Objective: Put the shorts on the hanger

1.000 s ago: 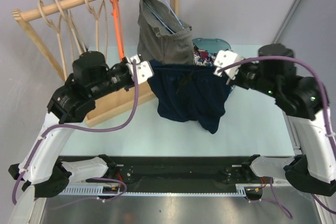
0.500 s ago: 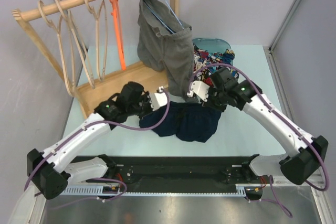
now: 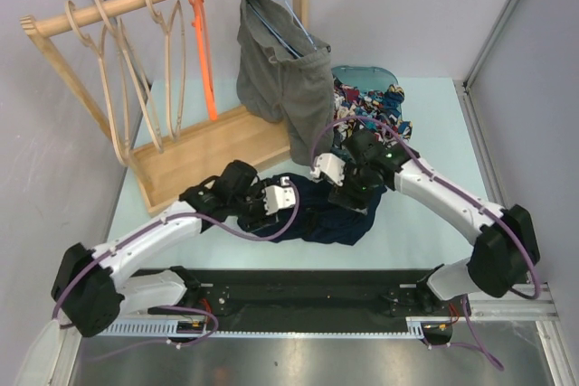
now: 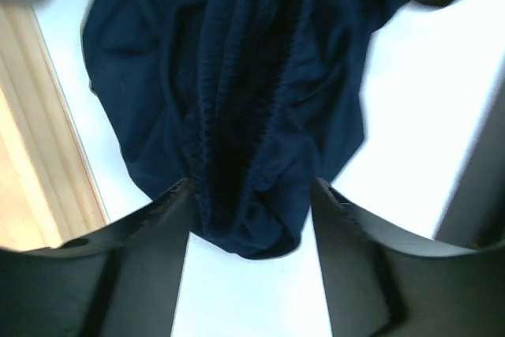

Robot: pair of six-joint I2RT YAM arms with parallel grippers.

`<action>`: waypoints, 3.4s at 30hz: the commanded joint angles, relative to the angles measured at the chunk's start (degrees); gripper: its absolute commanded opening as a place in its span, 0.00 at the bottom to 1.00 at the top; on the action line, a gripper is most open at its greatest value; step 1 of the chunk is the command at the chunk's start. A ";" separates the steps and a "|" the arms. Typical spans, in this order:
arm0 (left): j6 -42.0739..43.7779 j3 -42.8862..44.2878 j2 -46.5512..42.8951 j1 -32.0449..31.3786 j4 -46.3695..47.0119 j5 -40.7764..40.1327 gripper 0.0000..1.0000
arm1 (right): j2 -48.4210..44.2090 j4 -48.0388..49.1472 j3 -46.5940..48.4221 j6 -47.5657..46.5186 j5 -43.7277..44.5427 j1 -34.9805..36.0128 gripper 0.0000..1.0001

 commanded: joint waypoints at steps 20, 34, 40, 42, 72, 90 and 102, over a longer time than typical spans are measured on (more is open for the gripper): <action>-24.29 40.11 -14.45 0.15 10.91 9.15 0.90 | 5.55 18.57 50.62 45.26 -6.84 -2.48 0.79; -39.50 45.83 -18.57 28.18 18.13 5.35 0.91 | 25.61 34.38 71.31 47.15 9.42 14.83 0.90; -41.52 45.65 -20.16 34.60 18.56 5.09 0.92 | 29.12 35.11 73.07 46.52 20.67 19.40 0.96; -41.70 45.56 -20.34 35.13 18.65 5.35 0.93 | 30.87 33.97 74.56 46.53 23.49 20.02 0.96; -38.45 45.39 -17.70 36.19 18.48 4.12 0.94 | 31.06 37.29 73.95 43.80 30.00 16.95 0.00; -37.92 43.19 -14.19 36.10 16.11 16.56 0.93 | 7.18 40.83 46.80 42.57 8.32 9.85 0.00; -15.52 30.46 -17.52 20.20 3.80 26.01 0.91 | -21.48 7.97 22.89 24.75 -17.11 -2.13 0.00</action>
